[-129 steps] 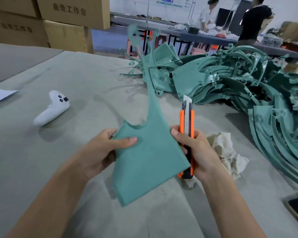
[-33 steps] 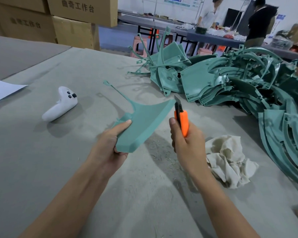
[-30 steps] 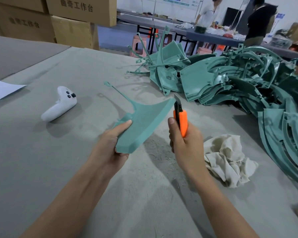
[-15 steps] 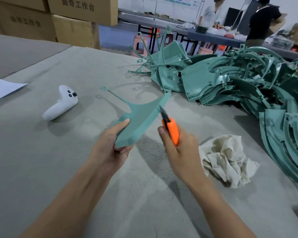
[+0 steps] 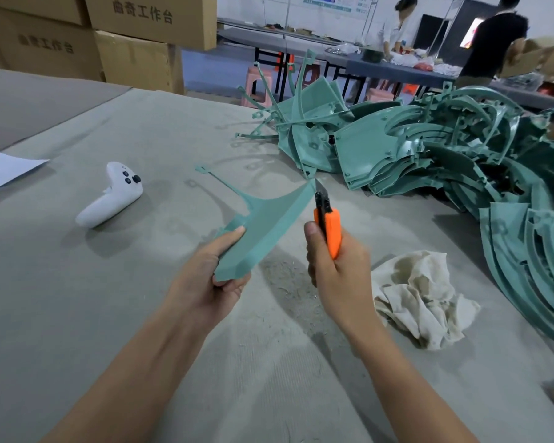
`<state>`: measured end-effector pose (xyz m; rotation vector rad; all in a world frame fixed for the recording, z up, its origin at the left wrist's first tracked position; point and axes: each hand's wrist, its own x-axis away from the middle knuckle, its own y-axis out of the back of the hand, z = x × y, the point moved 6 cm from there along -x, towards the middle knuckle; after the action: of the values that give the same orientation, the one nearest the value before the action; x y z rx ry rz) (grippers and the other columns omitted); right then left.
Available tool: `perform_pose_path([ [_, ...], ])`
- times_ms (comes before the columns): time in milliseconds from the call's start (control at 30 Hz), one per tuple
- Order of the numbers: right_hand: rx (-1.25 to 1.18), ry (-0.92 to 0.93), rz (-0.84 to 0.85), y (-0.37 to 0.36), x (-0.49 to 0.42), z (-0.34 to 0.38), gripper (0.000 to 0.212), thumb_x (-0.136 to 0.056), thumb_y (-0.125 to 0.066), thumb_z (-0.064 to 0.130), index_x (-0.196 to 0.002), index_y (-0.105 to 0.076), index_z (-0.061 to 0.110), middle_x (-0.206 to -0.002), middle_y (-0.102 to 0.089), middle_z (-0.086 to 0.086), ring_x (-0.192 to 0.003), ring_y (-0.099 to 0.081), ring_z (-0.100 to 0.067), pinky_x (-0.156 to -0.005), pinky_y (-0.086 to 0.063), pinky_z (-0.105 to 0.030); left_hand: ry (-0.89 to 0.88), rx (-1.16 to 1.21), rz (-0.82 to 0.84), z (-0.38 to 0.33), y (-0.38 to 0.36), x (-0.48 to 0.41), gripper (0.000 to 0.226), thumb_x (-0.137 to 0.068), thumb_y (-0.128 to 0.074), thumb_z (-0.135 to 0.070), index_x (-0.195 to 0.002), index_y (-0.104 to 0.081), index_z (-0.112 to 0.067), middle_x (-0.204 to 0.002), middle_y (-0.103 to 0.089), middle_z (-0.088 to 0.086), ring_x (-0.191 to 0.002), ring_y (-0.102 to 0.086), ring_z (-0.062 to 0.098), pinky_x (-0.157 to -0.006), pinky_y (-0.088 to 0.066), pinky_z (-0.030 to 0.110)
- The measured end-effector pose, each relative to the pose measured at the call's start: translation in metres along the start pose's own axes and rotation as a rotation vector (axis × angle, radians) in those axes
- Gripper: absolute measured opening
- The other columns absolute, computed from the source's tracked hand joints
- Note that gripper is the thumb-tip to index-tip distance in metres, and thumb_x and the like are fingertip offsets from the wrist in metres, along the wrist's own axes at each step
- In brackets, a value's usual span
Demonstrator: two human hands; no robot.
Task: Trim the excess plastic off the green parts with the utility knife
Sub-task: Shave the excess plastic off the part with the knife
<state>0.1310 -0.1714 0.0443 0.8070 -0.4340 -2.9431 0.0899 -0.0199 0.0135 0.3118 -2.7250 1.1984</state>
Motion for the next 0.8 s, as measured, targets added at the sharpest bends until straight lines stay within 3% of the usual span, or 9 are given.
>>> perform_pose_path([
  [67, 0.023, 0.056, 0.016, -0.003, 0.004, 0.005, 0.042, -0.091, -0.047, 0.052, -0.067, -0.048, 0.017, -0.058, -0.049, -0.015, -0.048, -0.047, -0.034, -0.045, -0.043, -0.046, 0.013, 0.045, 0.033, 0.003, 0.000, -0.001, 0.005, -0.087, -0.049, -0.009, -0.082, -0.050, -0.010, -0.039, -0.041, 0.000, -0.022, -0.026, 0.005, -0.029, -0.015, 0.013],
  [133, 0.045, 0.164, 0.102, -0.011, 0.014, 0.012, 0.027, -0.093, -0.049, 0.046, -0.072, -0.051, 0.029, -0.054, -0.048, -0.004, -0.042, -0.045, -0.017, -0.041, -0.039, -0.022, 0.022, 0.133, 0.046, 0.004, 0.002, -0.002, 0.017, -0.072, -0.053, -0.010, -0.089, -0.050, -0.007, -0.048, -0.037, -0.002, -0.021, -0.026, 0.006, -0.027, -0.017, 0.012],
  [200, 0.088, 0.217, 0.229, -0.021, 0.026, 0.015, 0.030, -0.094, -0.052, 0.042, -0.079, -0.058, 0.017, -0.052, -0.041, 0.009, -0.043, -0.042, -0.009, -0.045, -0.031, -0.013, 0.020, 0.172, 0.024, 0.004, 0.004, -0.003, 0.029, -0.067, -0.052, -0.010, -0.096, -0.050, -0.007, -0.044, -0.034, -0.003, -0.021, -0.027, 0.006, -0.026, -0.020, 0.012],
  [300, 0.086, 0.256, 0.281, -0.026, 0.032, 0.018, 0.037, -0.095, -0.053, 0.041, -0.086, -0.060, 0.005, -0.055, -0.042, 0.007, -0.046, -0.042, -0.011, -0.046, -0.032, -0.017, 0.008, 0.125, -0.004, 0.001, 0.007, -0.004, 0.029, -0.070, -0.051, -0.009, -0.098, -0.050, -0.007, -0.040, -0.036, -0.004, -0.020, -0.025, 0.006, -0.027, -0.016, 0.012],
  [400, 0.022, 0.155, 0.051, -0.007, 0.010, 0.017, 0.034, -0.094, -0.051, 0.044, -0.077, -0.059, 0.016, -0.057, -0.050, -0.010, -0.043, -0.046, -0.020, -0.041, -0.040, -0.031, 0.025, 0.091, 0.019, 0.002, 0.006, -0.003, 0.020, -0.074, -0.053, -0.009, -0.094, -0.050, -0.009, -0.041, -0.039, -0.006, -0.022, -0.024, 0.006, -0.032, -0.012, 0.014],
  [500, 0.096, 0.064, -0.037, 0.002, -0.001, 0.011, 0.040, -0.096, -0.051, 0.040, -0.069, -0.052, 0.010, -0.056, -0.051, -0.018, -0.048, -0.048, -0.034, -0.047, -0.041, -0.048, 0.022, 0.073, 0.041, 0.005, 0.003, -0.003, 0.010, -0.076, -0.053, -0.010, -0.085, -0.049, -0.009, -0.038, -0.039, -0.004, -0.022, -0.024, 0.006, -0.032, -0.012, 0.014],
  [633, 0.102, 0.202, 0.161, -0.018, 0.017, 0.022, 0.021, -0.096, -0.053, 0.038, -0.081, -0.057, 0.024, -0.050, -0.040, 0.011, -0.042, -0.043, -0.013, -0.043, -0.033, -0.016, 0.013, 0.135, -0.002, 0.004, 0.006, -0.008, 0.029, -0.077, -0.049, -0.008, -0.105, -0.044, -0.010, -0.042, -0.044, -0.005, -0.021, -0.025, 0.006, -0.030, -0.015, 0.012],
  [733, 0.154, 0.283, 0.328, -0.037, 0.038, 0.025, 0.035, -0.095, -0.053, 0.042, -0.081, -0.055, 0.010, -0.055, -0.037, 0.015, -0.048, -0.041, -0.010, -0.047, -0.036, -0.024, -0.003, 0.082, -0.119, 0.000, 0.020, -0.012, 0.010, -0.094, -0.042, -0.009, -0.090, -0.052, -0.009, -0.038, -0.040, -0.007, -0.024, -0.031, 0.005, -0.030, -0.024, 0.012],
  [800, 0.130, 0.288, 0.350, -0.038, 0.041, 0.028, 0.035, -0.095, -0.053, 0.043, -0.080, -0.055, 0.011, -0.055, -0.037, 0.015, -0.048, -0.040, -0.008, -0.047, -0.034, -0.022, -0.016, 0.041, -0.134, -0.004, 0.022, -0.012, 0.025, -0.098, -0.042, -0.013, -0.074, -0.047, -0.012, -0.035, -0.038, -0.007, -0.026, -0.030, 0.005, -0.030, -0.024, 0.013],
])
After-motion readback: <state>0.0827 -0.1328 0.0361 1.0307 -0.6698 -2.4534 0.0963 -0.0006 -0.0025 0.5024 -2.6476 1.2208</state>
